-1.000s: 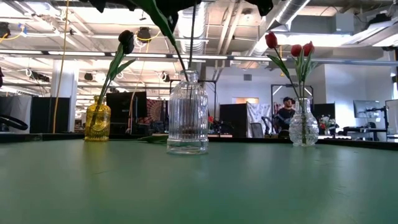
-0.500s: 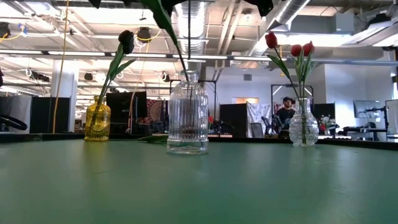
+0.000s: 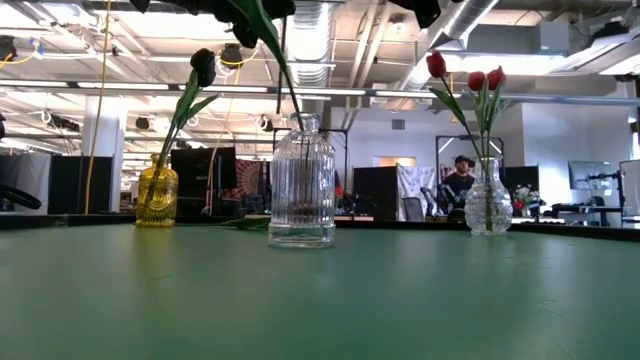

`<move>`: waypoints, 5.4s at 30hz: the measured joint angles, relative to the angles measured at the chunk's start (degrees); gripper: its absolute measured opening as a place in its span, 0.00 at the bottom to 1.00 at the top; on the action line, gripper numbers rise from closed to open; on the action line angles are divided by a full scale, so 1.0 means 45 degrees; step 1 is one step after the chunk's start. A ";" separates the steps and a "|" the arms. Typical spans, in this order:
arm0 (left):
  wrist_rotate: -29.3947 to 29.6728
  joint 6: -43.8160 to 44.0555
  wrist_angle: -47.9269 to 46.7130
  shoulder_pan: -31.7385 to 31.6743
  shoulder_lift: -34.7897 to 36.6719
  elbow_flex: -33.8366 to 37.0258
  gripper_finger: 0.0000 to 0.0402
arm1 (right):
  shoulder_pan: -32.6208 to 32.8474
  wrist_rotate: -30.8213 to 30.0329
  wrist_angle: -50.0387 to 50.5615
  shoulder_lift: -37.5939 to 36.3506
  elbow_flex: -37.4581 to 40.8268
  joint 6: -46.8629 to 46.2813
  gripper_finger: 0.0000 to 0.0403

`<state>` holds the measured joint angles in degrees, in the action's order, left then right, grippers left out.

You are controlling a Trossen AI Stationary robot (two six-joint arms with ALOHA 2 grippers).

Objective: Sort flowers into vase by color
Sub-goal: Put the bottom dark red tulip into the bottom transparent vase, then put the dark red tulip into the bottom transparent vase

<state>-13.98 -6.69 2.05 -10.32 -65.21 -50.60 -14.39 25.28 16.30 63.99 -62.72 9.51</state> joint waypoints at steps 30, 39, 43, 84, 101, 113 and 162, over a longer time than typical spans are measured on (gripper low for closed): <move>-0.0083 0.2710 1.0234 0.0193 -0.0783 0.5224 0.00 | 0.0155 0.0010 0.0038 0.0005 0.0338 0.0364 0.69; -0.0995 0.3452 1.1380 0.0592 -0.1176 0.5224 0.00 | 0.0100 -0.0010 -0.0091 0.0005 0.0432 0.0333 0.69; -0.1128 0.3605 1.1458 0.0740 -0.1171 0.5200 0.00 | -0.0001 -0.0015 -0.0148 0.0005 0.0432 0.0338 0.69; -0.1498 0.3509 0.9980 0.0964 -0.2230 0.5190 0.01 | -0.0577 -0.0015 -0.0984 0.2567 0.0418 0.1228 0.69; -0.3451 0.5234 0.7669 0.0384 -0.2215 0.4720 0.35 | -0.3307 0.1107 -0.4268 0.6546 0.0413 0.1241 0.69; -0.3824 0.3015 -0.2593 -0.0056 -0.2079 0.0818 0.38 | -0.4085 0.1122 -0.4681 0.8957 -0.0518 0.1195 0.69; 0.2421 -0.5296 -1.0187 -0.5553 -0.4411 -0.8226 0.38 | -0.3162 0.1389 -0.2173 0.7966 -0.0627 0.0182 0.69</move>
<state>-3.08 -30.52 -43.79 -35.31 -85.06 -87.62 -28.62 31.53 6.53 99.83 -65.54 10.33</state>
